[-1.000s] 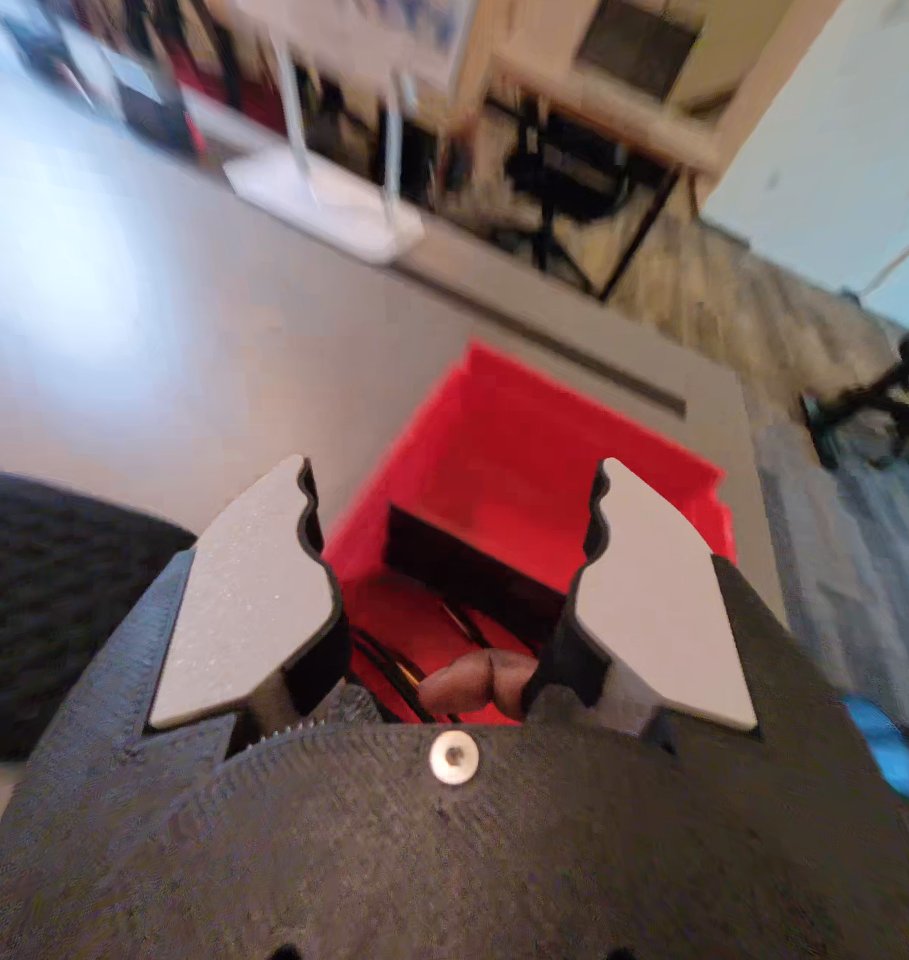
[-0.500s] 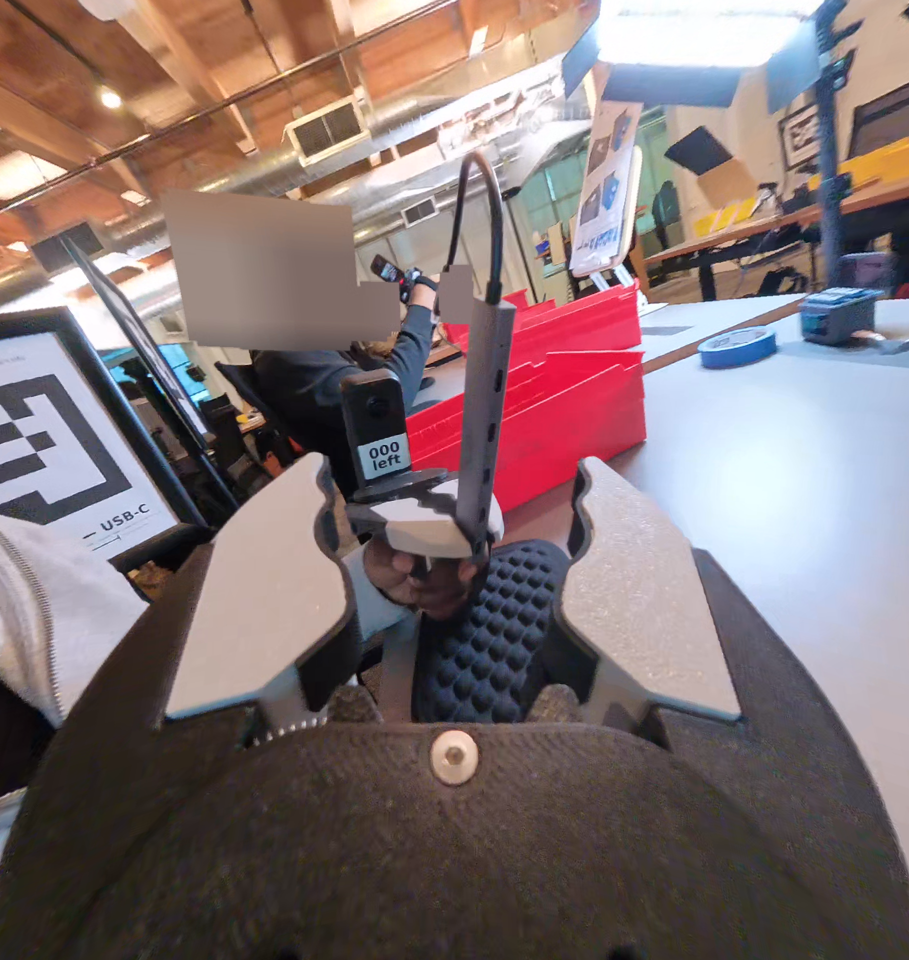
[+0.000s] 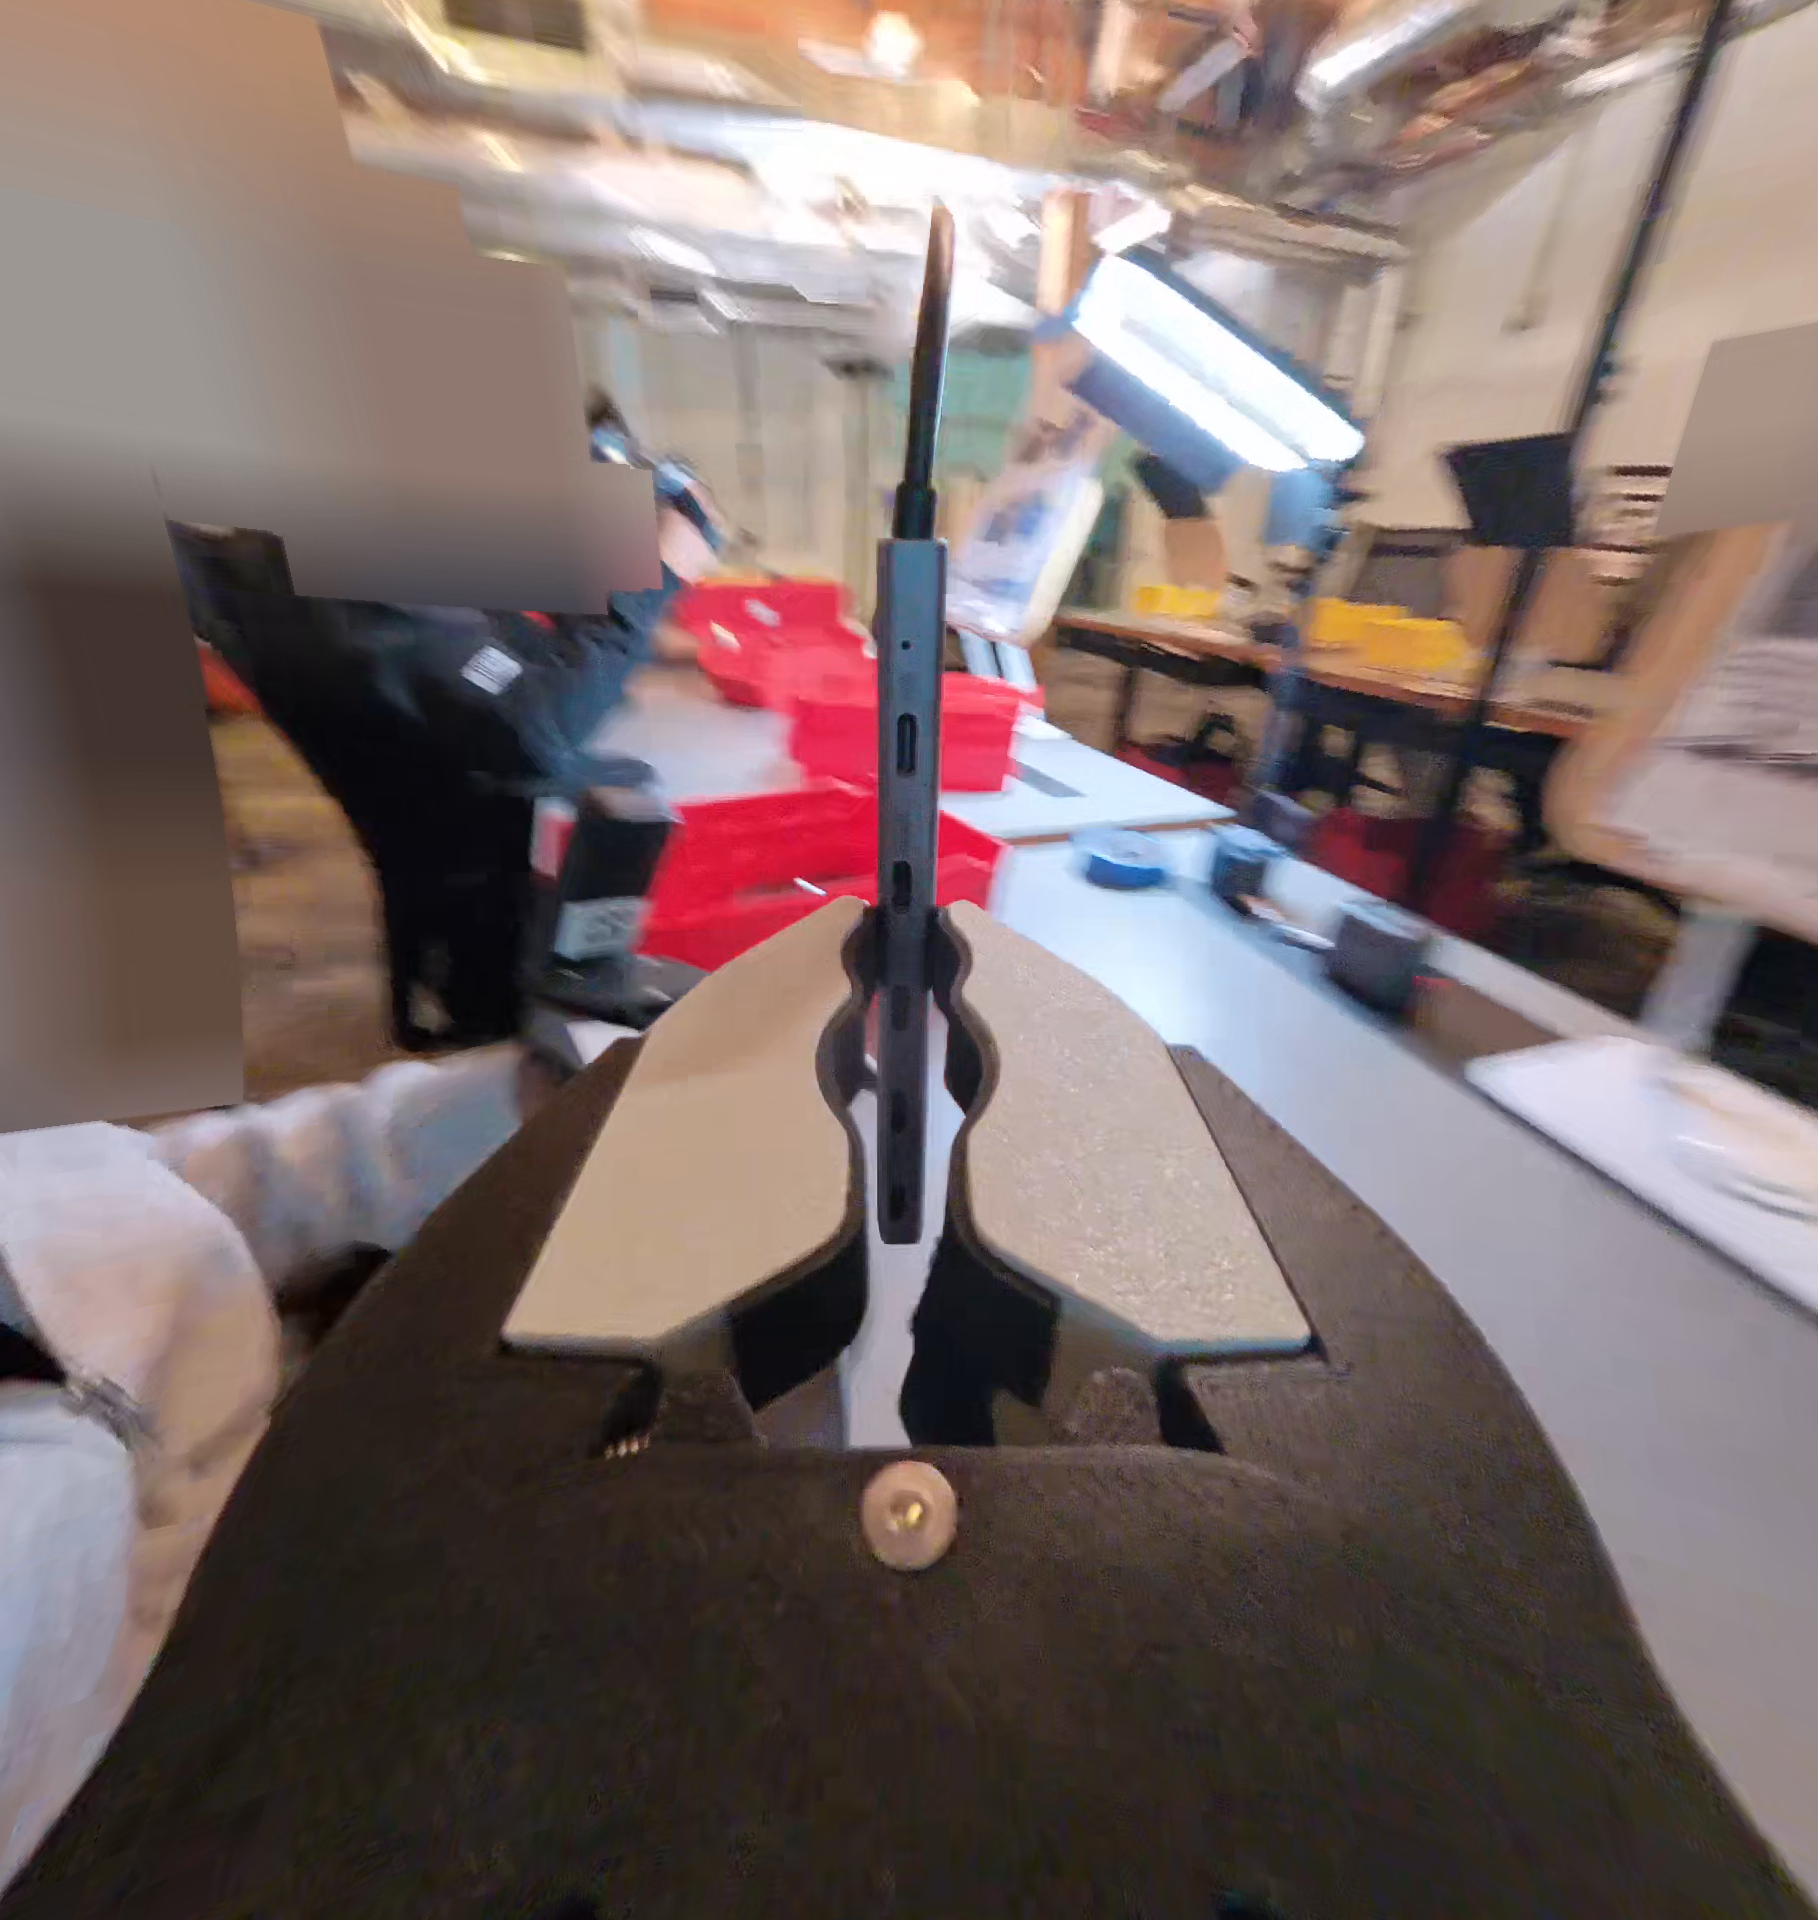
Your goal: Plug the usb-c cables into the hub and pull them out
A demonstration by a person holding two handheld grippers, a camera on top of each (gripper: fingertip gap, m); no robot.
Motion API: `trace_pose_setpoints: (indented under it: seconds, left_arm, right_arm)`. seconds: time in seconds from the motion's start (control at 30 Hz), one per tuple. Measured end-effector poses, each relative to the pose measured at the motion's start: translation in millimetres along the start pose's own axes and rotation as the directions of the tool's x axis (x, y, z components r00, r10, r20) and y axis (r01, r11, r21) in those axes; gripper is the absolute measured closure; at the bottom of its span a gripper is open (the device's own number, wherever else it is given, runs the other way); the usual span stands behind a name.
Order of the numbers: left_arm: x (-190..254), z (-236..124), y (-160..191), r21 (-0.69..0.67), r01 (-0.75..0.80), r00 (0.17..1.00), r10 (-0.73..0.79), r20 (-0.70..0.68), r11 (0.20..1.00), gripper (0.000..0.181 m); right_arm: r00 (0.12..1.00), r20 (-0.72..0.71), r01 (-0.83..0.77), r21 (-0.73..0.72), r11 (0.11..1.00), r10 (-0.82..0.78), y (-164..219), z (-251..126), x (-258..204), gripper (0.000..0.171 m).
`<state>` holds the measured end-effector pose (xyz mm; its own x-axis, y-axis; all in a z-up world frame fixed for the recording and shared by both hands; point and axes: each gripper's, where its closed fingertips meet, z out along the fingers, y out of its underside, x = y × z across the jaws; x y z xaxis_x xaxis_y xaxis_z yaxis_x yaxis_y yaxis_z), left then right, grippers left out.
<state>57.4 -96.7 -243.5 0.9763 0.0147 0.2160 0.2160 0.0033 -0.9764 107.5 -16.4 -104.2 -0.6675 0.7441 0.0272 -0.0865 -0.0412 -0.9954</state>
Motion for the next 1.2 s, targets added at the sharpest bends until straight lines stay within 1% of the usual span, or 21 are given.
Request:
trace_pose_setpoints:
  seconds: [0.03,0.07,0.1,0.13,0.17,0.2,0.23,0.3,0.33,0.37,0.4,0.47,0.53,0.63,0.73,0.8,0.9,0.97,1.1,1.2]
  left_arm:
    - [-1.2,-0.7,-1.0,0.009,0.0,1.0,0.0,0.01,1.0,0.08]
    - [-2.2,-1.8,-2.9,0.023,0.001,1.0,-0.001,0.016,1.0,0.079]
    - [-3.4,-2.9,-4.6,0.036,0.005,1.0,-0.006,0.024,0.999,0.078]
    - [-5.1,-3.8,-6.0,0.047,0.011,0.999,-0.013,0.034,0.999,0.076]
    - [-6.1,-4.5,-7.0,0.054,0.018,0.999,-0.02,0.037,0.998,0.076]
    - [-7.1,-4.9,-7.6,0.059,0.026,0.999,-0.028,0.038,0.998,0.075]
    - [-8.2,-5.0,-7.9,0.06,0.033,0.998,-0.035,0.042,0.998,0.075]
    - [-9.4,-4.4,-7.5,0.055,0.042,0.998,-0.044,0.044,0.998,0.075]
    - [-10.0,-4.0,-7.0,0.052,0.045,0.998,-0.047,0.048,0.998,0.075]
    - [-10.2,-3.6,-6.6,0.048,0.046,0.998,-0.049,0.048,0.998,0.075]
    - [-10.5,-3.3,-6.3,0.045,0.047,0.998,-0.05,0.05,0.998,0.075]
    - [-11.8,-2.9,-6.1,0.043,0.052,0.997,-0.054,0.058,0.998,0.075]
    - [-12.1,-2.7,-5.9,0.041,0.057,0.997,-0.059,0.057,0.998,0.075]
    - [-12.8,-3.8,-7.1,0.051,0.059,0.996,-0.063,0.059,0.997,0.075]
    - [-14.2,-5.6,-8.9,0.068,0.074,0.995,-0.078,0.058,0.995,0.075]
    - [-15.7,-6.9,-10.2,0.08,0.086,0.994,-0.091,0.06,0.993,0.075]
    - [-16.0,-7.5,-10.9,0.086,0.088,0.994,-0.094,0.06,0.992,0.075]
    - [-15.0,-7.0,-10.4,0.081,0.079,0.995,-0.084,0.06,0.994,0.075]
    - [-11.5,-6.3,-9.9,0.072,0.039,0.997,-0.044,0.065,0.997,0.075]
    - [-10.0,-5.1,-8.5,0.059,0.018,0.997,-0.023,0.071,0.998,0.075]
  right_arm:
    - [0.995,-0.07,0.061,-0.073,0.995,-0.066,-8.1,-23.0,14.7,0.162]
    - [0.983,-0.121,0.114,-0.177,0.978,-0.137,-12.8,-47.8,28.3,0.162]
    - [0.959,-0.184,0.153,-0.297,0.943,-0.214,-16.2,-75.0,45.2,0.162]
    - [0.912,-0.263,0.188,-0.416,0.89,-0.316,-21.1,-105.0,66.6,0.162]
    - [0.842,-0.318,0.215,-0.541,0.813,-0.435,-26.0,-136.7,88.1,0.162]
    - [0.773,-0.336,0.22,-0.653,0.724,-0.538,-30.2,-167.2,106.1,0.162]
    - [0.722,-0.315,0.211,-0.748,0.63,-0.616,-31.5,-194.3,119.7,0.162]
    - [0.648,-0.218,0.159,-0.898,0.41,-0.729,-27.8,-243.6,142.9,0.162]
    - [0.629,-0.148,0.123,-0.95,0.286,-0.763,-23.0,-265.9,152.7,0.162]
    - [0.63,-0.081,0.097,-0.979,0.181,-0.773,-16.5,-282.7,160.0,0.161]
    - [0.65,-0.041,0.082,-0.989,0.123,-0.759,-8.5,-292.2,165.1,0.161]
    - [0.705,0.021,0.066,-0.997,0.036,-0.709,11.8,-301.7,173.8,0.162]
    - [0.733,0.086,0.062,-0.996,-0.059,-0.674,31.4,-307.3,188.1,0.162]
    - [0.812,0.113,0.038,-0.989,-0.141,-0.573,65.2,-309.1,204.7,0.162]
    - [0.854,0.15,0.052,-0.977,-0.206,-0.499,93.1,-308.2,222.0,0.162]
    - [0.857,0.184,0.074,-0.968,-0.239,-0.481,105.7,-305.6,231.9,0.162]
    - [0.84,0.255,0.11,-0.944,-0.311,-0.479,117.1,-301.8,242.8,0.162]
    - [0.823,0.305,0.146,-0.929,-0.34,-0.479,124.4,-297.1,246.8,0.161]
    - [0.782,0.379,0.213,-0.909,-0.36,-0.494,136.2,-287.3,250.5,0.161]
    - [0.77,0.383,0.224,-0.911,-0.346,-0.51,140.6,-282.3,249.9,0.158]
